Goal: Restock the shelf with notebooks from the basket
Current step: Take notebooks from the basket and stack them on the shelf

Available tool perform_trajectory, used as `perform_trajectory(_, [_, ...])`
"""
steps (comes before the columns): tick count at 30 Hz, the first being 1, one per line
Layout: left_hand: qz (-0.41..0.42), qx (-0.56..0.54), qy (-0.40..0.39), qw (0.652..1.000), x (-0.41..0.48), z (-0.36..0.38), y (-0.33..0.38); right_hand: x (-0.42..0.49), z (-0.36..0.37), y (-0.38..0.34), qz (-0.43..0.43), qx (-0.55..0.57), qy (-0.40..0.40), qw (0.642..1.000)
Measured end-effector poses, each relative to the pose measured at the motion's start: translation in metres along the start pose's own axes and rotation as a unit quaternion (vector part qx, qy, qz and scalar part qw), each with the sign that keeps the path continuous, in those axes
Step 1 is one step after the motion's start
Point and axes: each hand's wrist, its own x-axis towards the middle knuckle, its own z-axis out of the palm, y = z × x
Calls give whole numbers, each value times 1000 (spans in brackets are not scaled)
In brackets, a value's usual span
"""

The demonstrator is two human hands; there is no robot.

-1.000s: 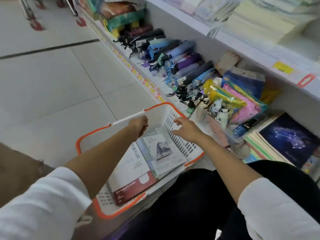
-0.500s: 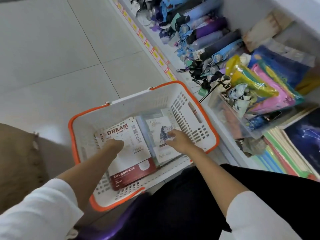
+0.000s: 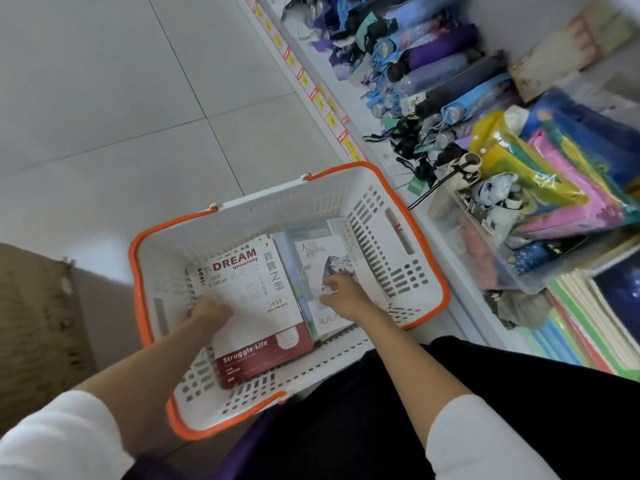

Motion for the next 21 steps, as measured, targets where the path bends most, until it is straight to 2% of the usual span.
perform_trajectory(5, [-30, -117, 20, 993, -30, -12, 17, 5, 5, 1, 22, 12, -19, 1000])
perform_trajectory(8, [-4, -221, 12, 975, -47, -13, 27, 6, 10, 2, 29, 17, -34, 999])
perform_trajectory(14, [14, -274, -1, 962, -39, -21, 24, 8, 25, 4, 24, -29, -3, 999])
perform_trajectory(17, [13, -298, -28, 954, -34, -29, 18, 11, 41, 8, 39, -108, -4, 993])
perform_trajectory(21, [10, -358, -68, 931, -42, -33, 20, 11, 59, 11, 58, -259, 5, 964])
